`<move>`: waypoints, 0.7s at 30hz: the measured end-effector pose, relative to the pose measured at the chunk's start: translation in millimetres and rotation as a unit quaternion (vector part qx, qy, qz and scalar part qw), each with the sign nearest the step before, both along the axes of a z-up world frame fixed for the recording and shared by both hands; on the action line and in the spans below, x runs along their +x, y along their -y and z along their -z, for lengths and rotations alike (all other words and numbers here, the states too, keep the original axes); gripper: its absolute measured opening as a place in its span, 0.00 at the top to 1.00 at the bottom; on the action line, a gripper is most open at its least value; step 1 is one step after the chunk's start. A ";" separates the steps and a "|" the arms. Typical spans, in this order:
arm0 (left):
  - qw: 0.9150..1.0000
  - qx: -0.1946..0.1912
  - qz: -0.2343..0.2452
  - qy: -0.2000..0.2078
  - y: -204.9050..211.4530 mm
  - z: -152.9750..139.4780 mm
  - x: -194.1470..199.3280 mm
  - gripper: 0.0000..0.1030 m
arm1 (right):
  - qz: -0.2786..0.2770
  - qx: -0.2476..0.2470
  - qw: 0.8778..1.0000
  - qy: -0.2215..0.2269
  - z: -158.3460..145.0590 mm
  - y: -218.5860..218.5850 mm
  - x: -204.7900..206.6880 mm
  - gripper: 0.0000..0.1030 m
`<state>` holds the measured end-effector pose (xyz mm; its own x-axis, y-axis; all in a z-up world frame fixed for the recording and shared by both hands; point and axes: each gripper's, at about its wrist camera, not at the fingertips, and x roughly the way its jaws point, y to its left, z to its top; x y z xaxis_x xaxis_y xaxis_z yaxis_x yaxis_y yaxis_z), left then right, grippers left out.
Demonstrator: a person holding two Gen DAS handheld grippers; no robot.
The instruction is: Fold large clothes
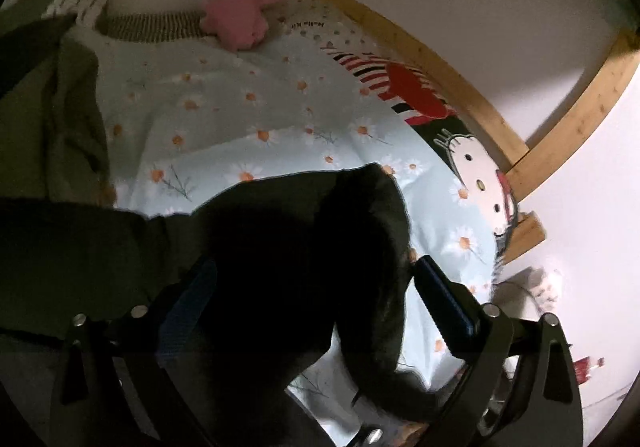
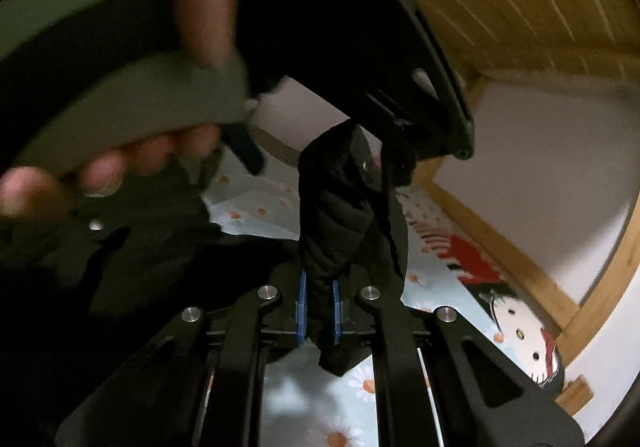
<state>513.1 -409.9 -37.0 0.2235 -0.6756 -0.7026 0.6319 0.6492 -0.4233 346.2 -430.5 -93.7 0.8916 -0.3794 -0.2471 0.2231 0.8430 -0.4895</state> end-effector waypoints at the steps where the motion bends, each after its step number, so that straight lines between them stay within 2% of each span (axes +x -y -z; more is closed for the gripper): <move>1: 1.000 -0.006 0.002 -0.013 -6.1 2.1 3.0 0.68 | -0.003 -0.003 1.000 -0.004 1.2 -4.2 -1.9 0.91; 2: 1.000 -0.001 -0.001 -0.024 -10.1 4.0 5.0 0.80 | -0.006 -0.003 1.000 -0.006 1.7 -9.0 -3.6 0.90; 4: 0.999 -0.013 0.002 -0.034 -20.1 2.7 4.9 0.81 | -0.012 0.005 1.000 -0.007 1.3 -13.0 -7.3 0.89; 5: 0.999 -0.015 0.004 -0.029 -26.9 0.6 3.4 0.81 | -0.018 0.012 1.000 -0.007 -0.1 -14.8 -9.8 0.86; 7: 0.999 -0.025 0.000 -0.021 -43.1 -7.6 1.9 0.82 | -0.037 0.026 0.999 -0.015 -2.1 -17.6 -14.9 0.48; 8: 0.999 -0.032 -0.002 -0.022 -49.5 -12.0 2.4 0.83 | -0.047 0.023 0.999 -0.002 -2.4 -22.0 -22.4 0.04; 9: 0.999 -0.044 -0.008 -0.024 -61.1 -19.0 3.2 0.83 | -0.060 0.015 0.998 0.029 -1.1 -25.9 -34.3 0.04; 10: 0.998 -0.053 -0.010 -0.025 -68.5 -24.3 3.7 0.83 | -0.055 0.012 0.998 0.037 2.3 -30.2 -33.2 0.04; 13: 0.996 -0.087 -0.017 -0.025 -103.0 -51.8 1.3 0.83 | -0.004 0.005 0.999 0.039 11.1 -31.4 -29.1 0.04; 16: 0.995 -0.097 -0.020 -0.001 -132.8 -78.6 -9.4 0.84 | 0.018 0.007 0.998 0.052 4.8 -36.6 -24.2 0.04; 18: 0.994 -0.103 -0.027 0.015 -157.7 -94.6 -18.6 0.84 | 0.003 0.020 0.999 0.051 -1.9 -42.8 -16.0 0.04; 21: 0.993 -0.111 -0.037 0.032 -191.3 -110.5 -27.4 0.84 | -0.012 0.001 1.000 0.024 -4.2 -66.1 2.8 0.08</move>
<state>485.7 -218.6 73.5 0.3179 -0.7915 -0.5219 0.6154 0.5910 -0.5215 349.0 -364.4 -89.5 0.9115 -0.3572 -0.2038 0.2260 0.8491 -0.4775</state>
